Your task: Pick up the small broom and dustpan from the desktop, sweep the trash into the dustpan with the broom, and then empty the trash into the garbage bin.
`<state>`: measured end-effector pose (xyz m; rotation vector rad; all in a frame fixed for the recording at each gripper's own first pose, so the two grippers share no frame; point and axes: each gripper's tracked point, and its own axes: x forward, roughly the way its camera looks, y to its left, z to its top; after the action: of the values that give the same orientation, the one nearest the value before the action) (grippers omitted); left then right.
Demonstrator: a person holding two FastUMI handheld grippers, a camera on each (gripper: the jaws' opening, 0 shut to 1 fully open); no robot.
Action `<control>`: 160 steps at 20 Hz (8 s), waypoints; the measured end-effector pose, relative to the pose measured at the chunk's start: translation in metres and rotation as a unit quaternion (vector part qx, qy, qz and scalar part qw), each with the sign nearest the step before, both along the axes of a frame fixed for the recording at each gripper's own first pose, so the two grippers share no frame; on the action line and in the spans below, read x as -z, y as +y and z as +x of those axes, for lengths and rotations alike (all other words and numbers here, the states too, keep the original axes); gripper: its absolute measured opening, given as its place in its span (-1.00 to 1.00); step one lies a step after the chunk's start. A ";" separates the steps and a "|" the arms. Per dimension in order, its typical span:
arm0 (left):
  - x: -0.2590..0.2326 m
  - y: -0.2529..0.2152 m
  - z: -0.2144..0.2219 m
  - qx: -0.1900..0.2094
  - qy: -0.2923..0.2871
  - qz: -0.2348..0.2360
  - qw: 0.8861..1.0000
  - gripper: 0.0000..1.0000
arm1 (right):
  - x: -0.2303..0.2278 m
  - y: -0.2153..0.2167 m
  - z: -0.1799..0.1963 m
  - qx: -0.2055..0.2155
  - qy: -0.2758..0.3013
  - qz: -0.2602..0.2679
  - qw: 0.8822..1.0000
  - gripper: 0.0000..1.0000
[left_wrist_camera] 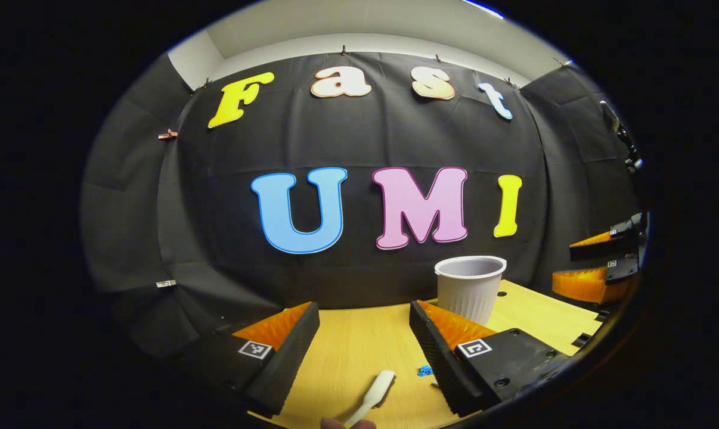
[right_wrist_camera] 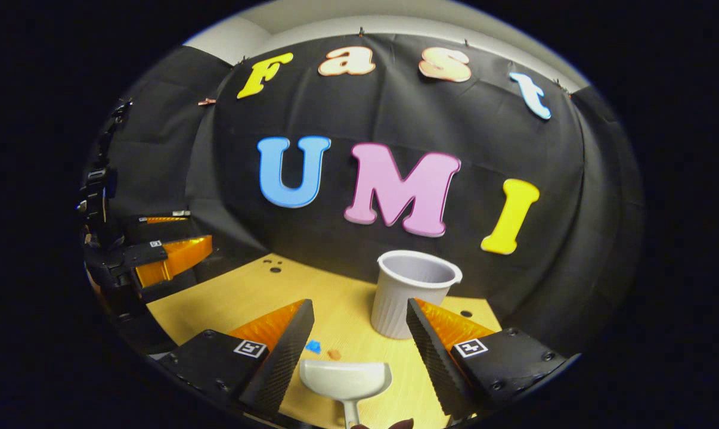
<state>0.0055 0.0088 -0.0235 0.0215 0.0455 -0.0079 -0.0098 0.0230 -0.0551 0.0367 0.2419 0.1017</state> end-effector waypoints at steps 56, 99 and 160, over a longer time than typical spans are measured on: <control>0.182 -0.009 0.002 0.043 0.254 0.010 0.966 0.94 | 0.299 0.000 -0.061 -0.179 0.418 -0.045 0.890 -0.22; 0.358 -0.053 0.089 0.115 0.530 0.107 0.834 -0.48 | 0.317 -0.030 -0.081 -0.231 0.516 -0.107 0.818 -0.36; 0.307 -0.068 -0.056 0.150 0.529 -0.053 0.834 -0.47 | 0.060 -0.257 0.148 0.002 0.425 -0.142 0.894 -0.28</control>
<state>-0.0505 -0.0587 -0.3308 -0.0907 1.1617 -0.3410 0.1384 -0.2345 -0.1148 -0.2167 1.1342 0.0390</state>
